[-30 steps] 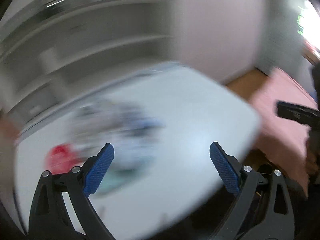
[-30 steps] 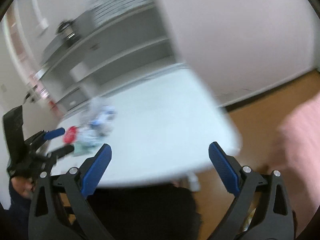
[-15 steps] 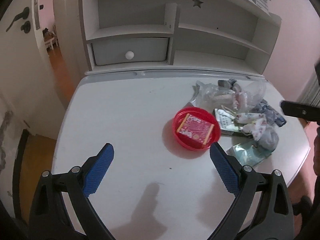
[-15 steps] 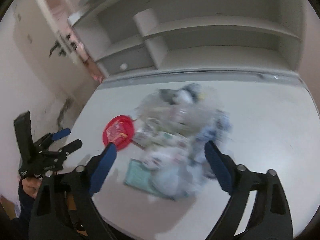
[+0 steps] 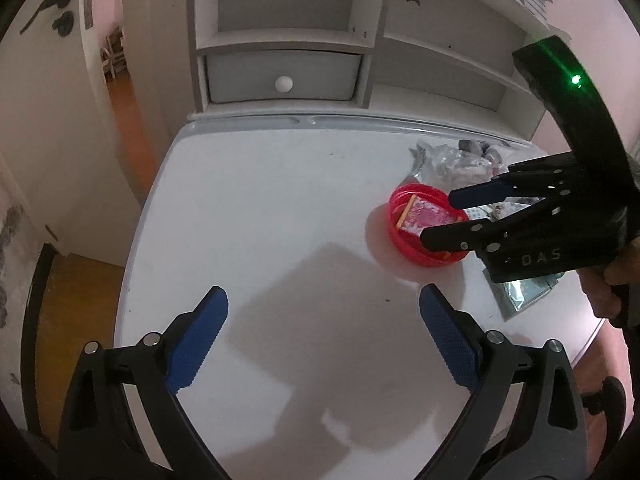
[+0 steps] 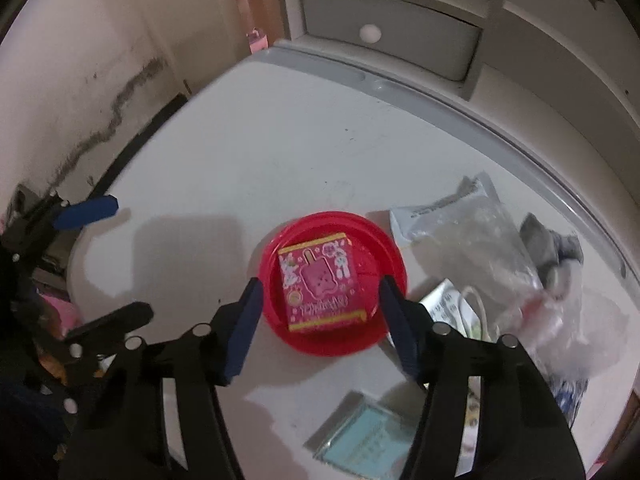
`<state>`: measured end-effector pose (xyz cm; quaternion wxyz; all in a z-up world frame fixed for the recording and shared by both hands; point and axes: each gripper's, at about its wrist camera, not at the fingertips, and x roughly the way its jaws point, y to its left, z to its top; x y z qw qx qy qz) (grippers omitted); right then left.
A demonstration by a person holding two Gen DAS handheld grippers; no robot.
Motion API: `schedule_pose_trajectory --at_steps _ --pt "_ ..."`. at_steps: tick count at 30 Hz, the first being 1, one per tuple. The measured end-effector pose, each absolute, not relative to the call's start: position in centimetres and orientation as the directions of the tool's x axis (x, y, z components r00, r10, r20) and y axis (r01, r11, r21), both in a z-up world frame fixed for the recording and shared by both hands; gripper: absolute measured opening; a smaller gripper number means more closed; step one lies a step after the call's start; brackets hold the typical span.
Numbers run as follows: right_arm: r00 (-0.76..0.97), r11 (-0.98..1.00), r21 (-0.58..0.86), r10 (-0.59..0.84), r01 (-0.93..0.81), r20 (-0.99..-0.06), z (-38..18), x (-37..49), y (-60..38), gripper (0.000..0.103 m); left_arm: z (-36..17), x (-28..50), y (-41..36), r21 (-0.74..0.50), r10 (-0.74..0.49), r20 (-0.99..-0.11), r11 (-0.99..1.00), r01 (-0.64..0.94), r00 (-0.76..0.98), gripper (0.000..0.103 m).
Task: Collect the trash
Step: 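Grasp the pink candy box with the right tool while the left tool grasps the red lid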
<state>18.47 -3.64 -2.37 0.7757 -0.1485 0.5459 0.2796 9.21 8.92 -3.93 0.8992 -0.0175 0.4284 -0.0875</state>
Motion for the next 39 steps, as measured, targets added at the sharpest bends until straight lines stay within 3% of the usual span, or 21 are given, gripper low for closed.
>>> schedule_pose_trajectory --at_steps 3,6,18,29,31,39 --pt "0.239 0.800 0.052 0.239 -0.597 -0.941 -3.1 18.8 -3.3 0.048 -4.4 9.4 9.3 -0.116 -0.179 -0.773 0.983 0.143 0.609 0.094" --pt "0.256 0.799 0.022 0.219 -0.601 -0.942 -3.1 19.0 -2.3 0.045 -4.8 9.6 9.0 -0.121 -0.193 -0.775 0.980 0.159 0.602 0.094" --pt "0.367 0.863 0.119 0.328 -0.491 -0.871 3.2 16.8 -11.2 0.045 -5.5 13.1 0.0 -0.071 -0.256 -0.807 0.937 0.342 0.532 0.094" --pt "0.406 0.908 0.184 0.341 -0.378 -0.848 3.5 13.6 -19.7 0.045 -7.2 16.5 -2.8 0.003 -0.161 -0.832 0.955 0.295 0.530 0.093" --pt "0.411 0.910 0.197 0.347 -0.364 -0.843 3.5 13.1 -21.1 0.045 -7.3 16.6 -3.0 0.024 -0.146 -0.833 0.954 0.298 0.534 0.081" --pt "0.472 0.928 0.244 0.355 -0.282 -0.807 4.1 10.3 -26.9 0.045 -4.7 13.9 -3.3 0.061 -0.115 -0.804 0.960 0.273 0.584 0.079"
